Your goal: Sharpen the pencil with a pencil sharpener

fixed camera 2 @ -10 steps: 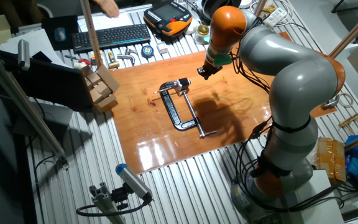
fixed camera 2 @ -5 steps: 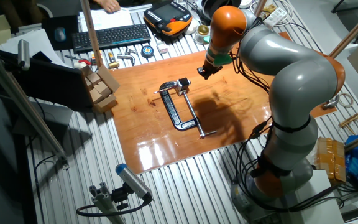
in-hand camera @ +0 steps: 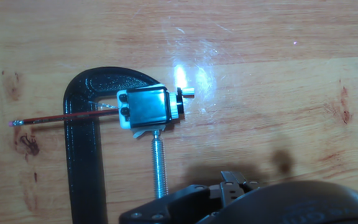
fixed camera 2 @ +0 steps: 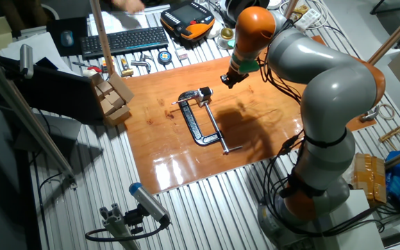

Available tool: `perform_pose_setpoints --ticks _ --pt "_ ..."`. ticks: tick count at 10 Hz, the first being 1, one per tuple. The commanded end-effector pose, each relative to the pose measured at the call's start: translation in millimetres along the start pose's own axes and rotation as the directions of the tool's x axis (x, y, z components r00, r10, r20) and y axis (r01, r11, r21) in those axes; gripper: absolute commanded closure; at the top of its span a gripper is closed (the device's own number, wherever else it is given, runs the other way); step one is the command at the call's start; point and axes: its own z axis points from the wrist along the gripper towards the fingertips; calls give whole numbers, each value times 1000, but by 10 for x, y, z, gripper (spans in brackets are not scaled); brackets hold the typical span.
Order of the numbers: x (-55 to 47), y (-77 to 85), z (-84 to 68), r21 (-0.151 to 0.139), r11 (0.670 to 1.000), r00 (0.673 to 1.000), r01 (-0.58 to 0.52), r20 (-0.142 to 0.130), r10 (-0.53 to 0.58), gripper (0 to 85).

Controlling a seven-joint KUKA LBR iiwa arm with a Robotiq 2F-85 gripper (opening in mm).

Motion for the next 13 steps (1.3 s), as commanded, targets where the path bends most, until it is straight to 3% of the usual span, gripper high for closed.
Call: perform_pose_setpoints --ticks 1,3,13 --pt "-4 2 4 -2 1000 1000 1 -3 -1 850" --pt "-18 7 1 10 1000 1000 -3 8 3 850" --pt "-2 13 -9 21 1000 1000 -9 3 9 850"
